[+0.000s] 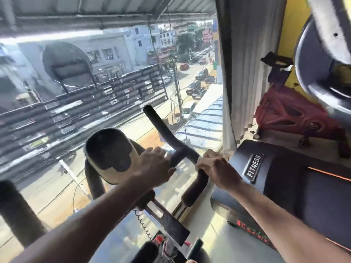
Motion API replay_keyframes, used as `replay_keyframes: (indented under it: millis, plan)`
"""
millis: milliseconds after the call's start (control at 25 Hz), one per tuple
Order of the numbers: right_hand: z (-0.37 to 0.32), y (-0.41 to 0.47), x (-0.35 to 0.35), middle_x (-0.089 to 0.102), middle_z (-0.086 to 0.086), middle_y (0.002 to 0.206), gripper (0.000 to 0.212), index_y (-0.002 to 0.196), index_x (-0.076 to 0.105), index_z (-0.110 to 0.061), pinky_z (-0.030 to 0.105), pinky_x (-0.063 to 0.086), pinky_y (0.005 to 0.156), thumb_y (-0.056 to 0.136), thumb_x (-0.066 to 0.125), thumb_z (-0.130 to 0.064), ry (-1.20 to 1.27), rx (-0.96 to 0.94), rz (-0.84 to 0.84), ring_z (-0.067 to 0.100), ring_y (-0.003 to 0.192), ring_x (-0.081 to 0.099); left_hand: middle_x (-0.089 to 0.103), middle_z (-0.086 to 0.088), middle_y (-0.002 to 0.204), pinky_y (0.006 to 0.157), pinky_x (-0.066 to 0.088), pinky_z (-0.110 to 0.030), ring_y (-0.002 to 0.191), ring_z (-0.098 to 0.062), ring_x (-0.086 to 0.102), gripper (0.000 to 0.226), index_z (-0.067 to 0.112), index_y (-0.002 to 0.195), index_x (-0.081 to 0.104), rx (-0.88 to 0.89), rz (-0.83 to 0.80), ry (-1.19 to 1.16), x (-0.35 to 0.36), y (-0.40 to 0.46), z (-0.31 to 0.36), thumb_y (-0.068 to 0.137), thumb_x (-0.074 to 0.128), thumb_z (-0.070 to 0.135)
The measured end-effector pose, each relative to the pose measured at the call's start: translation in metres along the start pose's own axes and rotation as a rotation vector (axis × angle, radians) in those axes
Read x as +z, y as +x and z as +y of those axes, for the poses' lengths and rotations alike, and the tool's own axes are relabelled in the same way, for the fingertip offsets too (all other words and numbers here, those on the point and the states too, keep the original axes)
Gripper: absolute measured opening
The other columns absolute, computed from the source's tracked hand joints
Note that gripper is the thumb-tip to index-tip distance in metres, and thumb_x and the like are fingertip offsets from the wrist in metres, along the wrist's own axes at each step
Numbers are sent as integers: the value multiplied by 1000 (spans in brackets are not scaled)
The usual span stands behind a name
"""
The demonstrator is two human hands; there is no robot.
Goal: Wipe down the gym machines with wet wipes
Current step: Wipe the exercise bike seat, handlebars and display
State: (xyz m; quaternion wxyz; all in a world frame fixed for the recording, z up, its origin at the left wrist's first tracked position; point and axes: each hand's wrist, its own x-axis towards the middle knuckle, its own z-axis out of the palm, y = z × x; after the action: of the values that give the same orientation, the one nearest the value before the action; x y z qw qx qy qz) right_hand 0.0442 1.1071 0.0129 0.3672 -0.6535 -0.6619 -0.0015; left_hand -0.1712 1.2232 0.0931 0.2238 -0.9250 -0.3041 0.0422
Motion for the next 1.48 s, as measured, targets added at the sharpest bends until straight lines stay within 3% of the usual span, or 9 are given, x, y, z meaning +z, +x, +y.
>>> replay_keyframes:
  millis: [120,320,480,600,760,880,1040,1240,1480]
  plan:
    - [8,37,4,58,-3,93,4,93,75,-16,40,57,75,94,72,-14,-132,-91,-45,22,89,60,14,-12,171,125,12,-60,158,-31,17,72,20,164,-4,84,-33,46,9,17,-3,105,13,58]
    - [8,82,7,55,-7,91,12,86,68,-14,24,44,76,86,80,-11,-240,-239,-119,11,89,46,65,-1,128,117,23,-58,118,-25,60,71,24,162,-7,67,-24,0,13,27,-2,105,16,59]
    - [-7,35,3,54,-7,91,4,90,72,-18,30,52,77,94,73,-18,-160,19,-79,16,84,55,60,1,138,119,21,-55,128,-26,54,73,21,163,-9,110,-66,40,8,26,-3,106,15,59]
    - [-39,-12,2,55,-5,103,23,101,70,-22,30,53,80,105,52,-36,-126,234,-146,17,89,63,59,5,134,116,24,-51,124,-24,55,62,20,162,-1,164,-83,50,3,24,-5,110,23,44]
    - [-96,-34,23,50,-5,104,29,94,62,-20,36,55,78,107,42,-35,-253,139,-146,17,94,56,53,7,146,115,28,-48,125,-21,55,68,20,161,-8,165,-63,6,8,26,-6,109,34,29]
    - [-91,-45,17,52,-14,103,31,96,65,-26,30,55,79,107,40,-41,-132,115,-97,7,94,57,15,-3,172,126,13,-52,151,-25,32,65,19,163,-8,138,-105,6,9,25,-5,110,29,29]
    - [-37,-29,9,56,-15,95,12,96,75,-29,25,55,82,99,67,-20,26,193,144,2,84,63,-29,-9,165,125,-14,-57,157,-27,-19,67,12,160,-22,174,-115,122,10,26,-6,111,9,46]
    - [0,43,30,61,-5,101,8,98,73,-19,38,57,87,95,69,-13,-13,118,156,16,95,65,-38,-12,161,117,-29,-51,151,-26,-33,70,11,156,-29,151,-110,171,13,15,-1,110,7,49]
    - [8,69,16,66,-7,99,9,100,73,-15,19,53,82,93,75,-20,-75,-7,61,6,91,64,-36,-10,162,119,-27,-54,151,-27,-33,67,15,157,-29,137,-138,180,17,6,-4,109,7,45]
